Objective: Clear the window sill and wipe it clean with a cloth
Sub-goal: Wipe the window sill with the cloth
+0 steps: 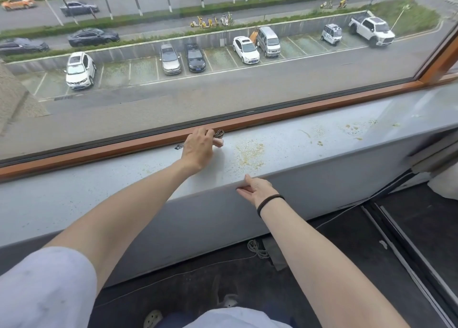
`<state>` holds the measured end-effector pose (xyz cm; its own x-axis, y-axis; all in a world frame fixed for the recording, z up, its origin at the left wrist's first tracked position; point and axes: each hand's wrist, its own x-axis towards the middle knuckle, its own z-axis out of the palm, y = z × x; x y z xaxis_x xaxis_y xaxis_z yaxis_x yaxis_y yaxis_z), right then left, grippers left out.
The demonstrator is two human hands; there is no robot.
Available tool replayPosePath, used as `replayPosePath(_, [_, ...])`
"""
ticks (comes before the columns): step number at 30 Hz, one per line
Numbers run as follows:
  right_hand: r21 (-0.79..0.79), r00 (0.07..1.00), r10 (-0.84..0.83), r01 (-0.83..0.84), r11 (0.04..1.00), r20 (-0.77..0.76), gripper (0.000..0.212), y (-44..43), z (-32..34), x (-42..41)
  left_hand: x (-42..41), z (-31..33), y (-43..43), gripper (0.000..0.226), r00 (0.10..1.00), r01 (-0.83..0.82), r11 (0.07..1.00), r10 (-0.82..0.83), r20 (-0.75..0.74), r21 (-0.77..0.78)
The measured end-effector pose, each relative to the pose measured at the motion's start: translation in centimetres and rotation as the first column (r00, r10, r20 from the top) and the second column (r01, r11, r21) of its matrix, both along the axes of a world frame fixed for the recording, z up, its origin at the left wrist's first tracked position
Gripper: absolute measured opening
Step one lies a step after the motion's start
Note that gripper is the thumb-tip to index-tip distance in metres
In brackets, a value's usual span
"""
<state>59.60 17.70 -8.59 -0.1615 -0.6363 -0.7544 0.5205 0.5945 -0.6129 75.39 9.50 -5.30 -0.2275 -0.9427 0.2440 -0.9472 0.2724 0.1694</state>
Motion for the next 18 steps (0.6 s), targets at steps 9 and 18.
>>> replayPosePath(9, [0.029,0.999,-0.004,0.003,1.000,0.041,0.035,-0.5,-0.3,-0.1,1.0,-1.5,-3.3,0.032,0.966,0.076,0.994,-0.093,0.241,0.077])
replayPosePath(18, [0.028,0.998,-0.029,0.027,0.999,0.053,0.013,-0.5,-0.7,-0.3,0.7,-2.5,-3.4,0.036,0.994,-0.021,0.987,0.004,0.107,0.162])
